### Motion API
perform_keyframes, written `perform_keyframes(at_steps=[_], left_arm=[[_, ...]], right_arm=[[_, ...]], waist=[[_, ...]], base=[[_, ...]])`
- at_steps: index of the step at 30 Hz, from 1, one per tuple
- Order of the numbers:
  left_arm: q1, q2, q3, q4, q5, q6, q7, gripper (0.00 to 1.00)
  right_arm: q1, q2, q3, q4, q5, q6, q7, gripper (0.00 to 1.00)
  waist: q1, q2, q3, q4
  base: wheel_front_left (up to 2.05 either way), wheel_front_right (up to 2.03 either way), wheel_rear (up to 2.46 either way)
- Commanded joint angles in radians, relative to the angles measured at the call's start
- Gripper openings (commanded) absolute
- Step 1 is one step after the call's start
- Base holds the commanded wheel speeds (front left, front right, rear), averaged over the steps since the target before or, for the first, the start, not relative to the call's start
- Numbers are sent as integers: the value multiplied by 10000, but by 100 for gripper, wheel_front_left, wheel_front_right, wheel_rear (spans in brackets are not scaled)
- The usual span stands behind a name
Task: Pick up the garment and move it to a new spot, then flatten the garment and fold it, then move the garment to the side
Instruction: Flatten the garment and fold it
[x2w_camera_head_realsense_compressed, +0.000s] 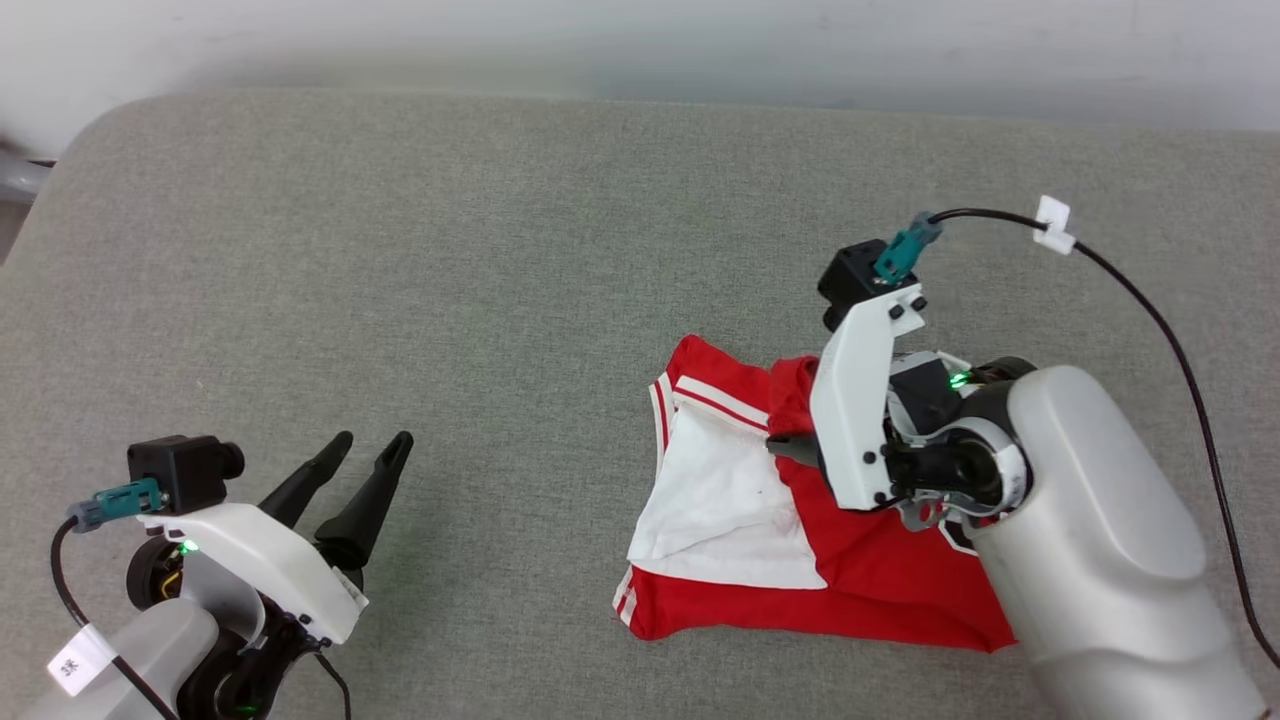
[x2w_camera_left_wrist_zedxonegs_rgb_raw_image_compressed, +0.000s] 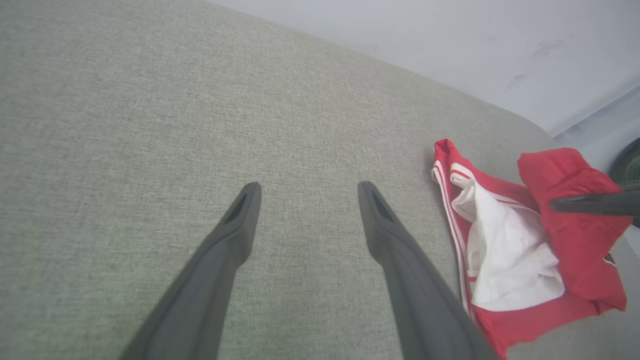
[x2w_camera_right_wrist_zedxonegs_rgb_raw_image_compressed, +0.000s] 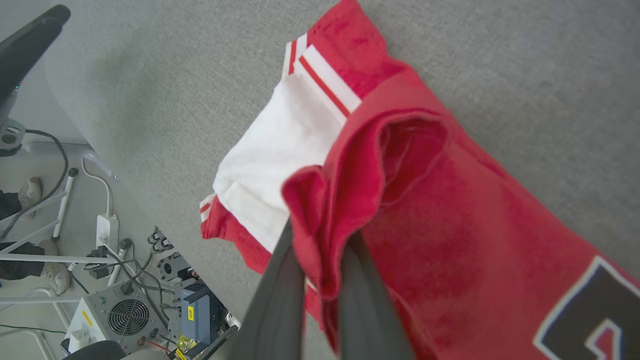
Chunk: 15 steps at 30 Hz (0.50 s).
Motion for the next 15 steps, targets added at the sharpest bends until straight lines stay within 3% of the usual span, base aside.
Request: perform_keyframes(at_steps=[1,9,15], left_arm=[[-196,-45,4,41,51,-34,-9,100],[-359,-313,-105,328,131,-153,8,100],[-458,-522,-214,553,151,-255,48,100]], right_arm=[[-175,83,96,209,36,-9,-179,0],[-893,284,661,2495,270,-9,-1659,0],[-1129,286,1778,3435,1407,-8,-2235,0]], waist=[[-1,0,13,25],[-1,0,9,233],[-1,0,-28,360]], base=[[0,0,0],[0,0,0],[0,0,0]])
